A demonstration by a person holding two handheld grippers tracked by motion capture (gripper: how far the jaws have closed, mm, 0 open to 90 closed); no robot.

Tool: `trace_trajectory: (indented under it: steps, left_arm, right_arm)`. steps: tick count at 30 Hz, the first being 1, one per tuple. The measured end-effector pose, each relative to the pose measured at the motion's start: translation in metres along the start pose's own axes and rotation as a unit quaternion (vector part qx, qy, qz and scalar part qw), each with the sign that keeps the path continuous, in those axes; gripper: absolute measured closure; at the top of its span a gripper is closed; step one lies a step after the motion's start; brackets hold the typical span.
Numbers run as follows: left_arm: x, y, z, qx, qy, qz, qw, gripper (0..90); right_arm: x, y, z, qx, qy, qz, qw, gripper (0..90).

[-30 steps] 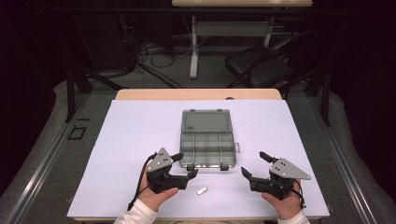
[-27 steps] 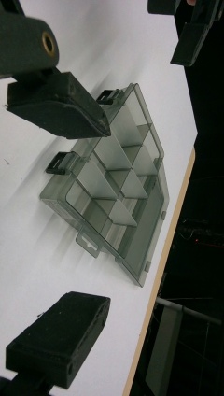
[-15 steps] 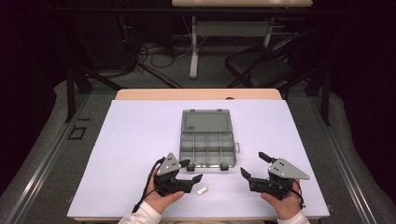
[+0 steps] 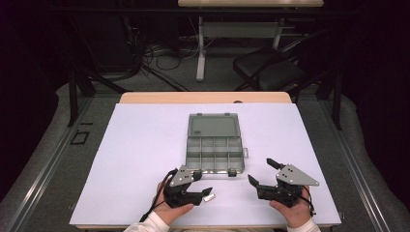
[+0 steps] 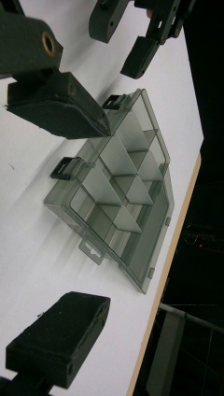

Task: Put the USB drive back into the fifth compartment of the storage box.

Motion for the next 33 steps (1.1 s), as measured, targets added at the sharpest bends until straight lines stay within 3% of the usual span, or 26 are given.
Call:
trace_trajectory:
  steps: [14, 33]
  left_arm:
    - [-0.006, 0.007, -0.010, 0.031, 0.003, -0.002, 0.9995, 47.9]
    - [-0.009, 0.012, -0.018, 0.065, 0.011, -0.030, 0.9974, 62.6]
  right_arm:
    - [0.001, 0.000, 0.000, 0.001, -0.003, 0.001, 1.0000, 14.8]
    - [0.002, 0.001, -0.002, 0.003, -0.007, 0.005, 1.0000, 15.1]
Point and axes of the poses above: each handheld gripper's, and its own axes: z roughly backward along the jaws, y roughly out of its underside, x roughly to its left, the point moved 4 cm from there along -z, roughly forward along the jaws, and after that the axes turned 2 degrees about -x, right-handed, at the moved point
